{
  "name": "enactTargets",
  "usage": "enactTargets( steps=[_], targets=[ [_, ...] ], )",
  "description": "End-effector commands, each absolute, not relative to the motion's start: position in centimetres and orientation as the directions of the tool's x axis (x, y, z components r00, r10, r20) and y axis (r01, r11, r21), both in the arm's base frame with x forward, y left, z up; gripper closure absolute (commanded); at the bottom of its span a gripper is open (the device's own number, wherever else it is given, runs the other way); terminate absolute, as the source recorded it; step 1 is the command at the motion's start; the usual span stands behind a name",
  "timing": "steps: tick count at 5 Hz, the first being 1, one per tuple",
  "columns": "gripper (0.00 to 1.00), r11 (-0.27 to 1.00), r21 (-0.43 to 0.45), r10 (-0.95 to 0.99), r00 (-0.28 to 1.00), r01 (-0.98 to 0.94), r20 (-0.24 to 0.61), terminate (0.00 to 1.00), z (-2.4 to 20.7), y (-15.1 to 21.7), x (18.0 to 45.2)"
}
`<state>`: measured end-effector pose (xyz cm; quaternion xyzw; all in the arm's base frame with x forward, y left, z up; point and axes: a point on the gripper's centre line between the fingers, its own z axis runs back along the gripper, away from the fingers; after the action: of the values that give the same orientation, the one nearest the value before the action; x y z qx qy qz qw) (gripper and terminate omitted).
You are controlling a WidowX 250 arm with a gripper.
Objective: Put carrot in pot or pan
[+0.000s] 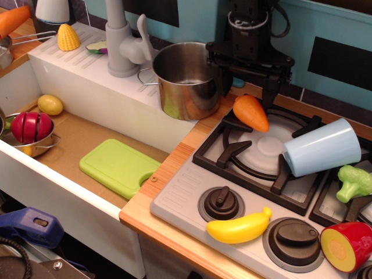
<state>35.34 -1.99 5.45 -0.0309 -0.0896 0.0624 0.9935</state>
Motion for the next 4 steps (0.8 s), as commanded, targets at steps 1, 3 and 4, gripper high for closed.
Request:
enactTargets(
  steps=[1, 3, 4],
  targets=[
    [0.0, 0.987, -0.089, 0.148, 0.962, -0.131, 0.231, 0.0, 6.4, -2.4, 35.4],
    [0.0, 0.981, -0.127, 0.173, 0.953, -0.145, 0.248, 0.0, 4.8, -2.6, 35.1],
    [1.0, 0.979, -0.129, 0.184, 0.95, -0.156, 0.251, 0.0, 4.6, -2.9, 35.4]
  ],
)
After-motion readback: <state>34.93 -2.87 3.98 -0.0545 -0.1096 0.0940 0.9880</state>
